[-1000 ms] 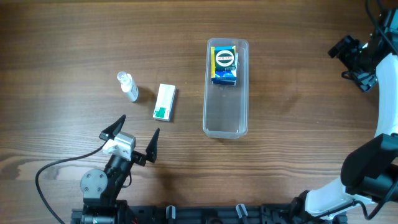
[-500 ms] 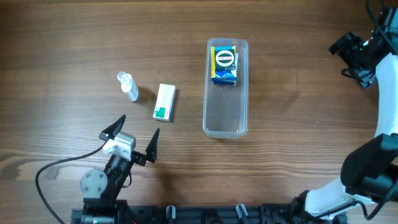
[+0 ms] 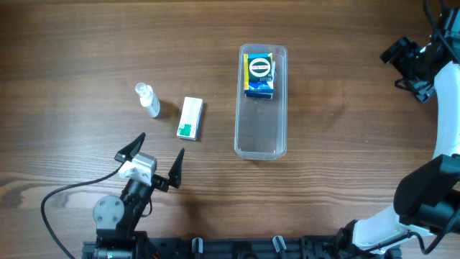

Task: Pack container
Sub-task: 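Reach the left gripper to the white tube box and grasp it, then lift the white tube box and lower it upright into the container, then release the tube box and move the left gripper to the spray bottle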

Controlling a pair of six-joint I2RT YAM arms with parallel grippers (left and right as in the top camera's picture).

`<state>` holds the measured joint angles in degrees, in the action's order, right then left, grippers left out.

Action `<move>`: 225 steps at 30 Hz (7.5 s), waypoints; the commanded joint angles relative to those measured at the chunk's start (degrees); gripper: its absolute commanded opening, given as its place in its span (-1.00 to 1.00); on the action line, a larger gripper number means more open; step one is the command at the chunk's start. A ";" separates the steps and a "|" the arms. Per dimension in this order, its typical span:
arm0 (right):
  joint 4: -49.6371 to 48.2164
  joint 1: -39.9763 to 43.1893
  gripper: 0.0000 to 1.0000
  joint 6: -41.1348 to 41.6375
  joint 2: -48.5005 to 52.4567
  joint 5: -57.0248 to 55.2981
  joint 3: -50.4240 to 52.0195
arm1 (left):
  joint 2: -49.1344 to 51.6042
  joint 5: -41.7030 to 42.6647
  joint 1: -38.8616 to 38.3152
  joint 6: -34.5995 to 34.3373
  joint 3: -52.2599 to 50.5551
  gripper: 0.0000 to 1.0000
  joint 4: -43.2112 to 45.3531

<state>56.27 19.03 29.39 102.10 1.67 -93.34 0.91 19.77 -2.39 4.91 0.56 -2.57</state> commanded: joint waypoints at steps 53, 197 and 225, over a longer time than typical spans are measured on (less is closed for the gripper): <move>-0.20 -0.09 0.99 0.74 0.70 -0.37 0.31 | 81.99 -25.14 -17.97 -15.78 73.40 1.00 -55.60; -0.35 -0.09 1.00 0.76 0.70 -0.37 0.33 | 111.43 -18.34 -44.04 -41.79 92.13 -0.16 -49.88; -0.35 -0.09 0.99 0.76 0.70 -0.37 0.33 | 113.31 -21.66 -43.06 -39.63 92.15 0.15 -44.13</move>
<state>56.07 19.03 29.56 102.10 1.65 -93.19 114.65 -1.23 -46.30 -35.92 91.90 -46.61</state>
